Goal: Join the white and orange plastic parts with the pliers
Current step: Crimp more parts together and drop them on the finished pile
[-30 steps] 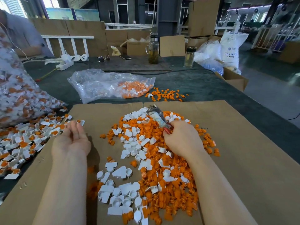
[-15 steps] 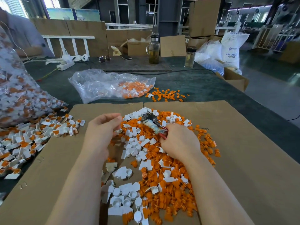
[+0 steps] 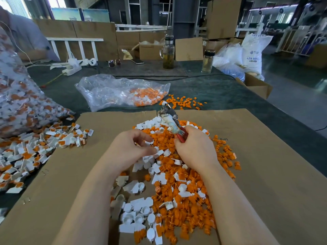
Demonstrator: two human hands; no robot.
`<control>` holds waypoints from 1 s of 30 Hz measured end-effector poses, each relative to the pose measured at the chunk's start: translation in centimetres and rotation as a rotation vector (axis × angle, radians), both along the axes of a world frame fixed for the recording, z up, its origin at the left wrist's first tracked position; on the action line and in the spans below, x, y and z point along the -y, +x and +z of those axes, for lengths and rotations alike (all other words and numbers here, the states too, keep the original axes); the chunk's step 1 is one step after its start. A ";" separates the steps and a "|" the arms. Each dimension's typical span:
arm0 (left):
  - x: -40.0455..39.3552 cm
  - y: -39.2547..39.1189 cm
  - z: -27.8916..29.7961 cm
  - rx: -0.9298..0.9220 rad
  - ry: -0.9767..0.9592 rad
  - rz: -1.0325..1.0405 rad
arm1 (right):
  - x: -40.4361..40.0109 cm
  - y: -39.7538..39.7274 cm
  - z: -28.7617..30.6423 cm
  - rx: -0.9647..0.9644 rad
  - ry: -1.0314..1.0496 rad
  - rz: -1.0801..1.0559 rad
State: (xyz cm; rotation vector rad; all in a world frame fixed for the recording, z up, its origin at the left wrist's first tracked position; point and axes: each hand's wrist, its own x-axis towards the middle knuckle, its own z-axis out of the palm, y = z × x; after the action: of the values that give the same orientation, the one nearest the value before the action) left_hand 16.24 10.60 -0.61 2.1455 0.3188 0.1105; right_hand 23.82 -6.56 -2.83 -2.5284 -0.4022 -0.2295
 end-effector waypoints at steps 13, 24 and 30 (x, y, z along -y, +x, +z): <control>1.9 1.0 -0.9 0.019 0.351 0.007 | -0.4 -0.4 0.4 -0.003 0.261 0.051; 3.1 1.0 0.2 0.212 -0.583 0.257 | -1.1 -1.5 1.3 -0.052 0.611 0.142; 3.5 1.0 0.1 0.275 -0.720 0.322 | -1.4 -1.7 1.1 0.012 0.580 0.136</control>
State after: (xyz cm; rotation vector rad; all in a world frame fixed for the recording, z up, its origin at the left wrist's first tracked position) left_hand 17.20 7.06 -0.47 1.3366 0.4578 0.4063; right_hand 22.09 -5.21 -1.73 -1.9252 -0.4364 -0.2647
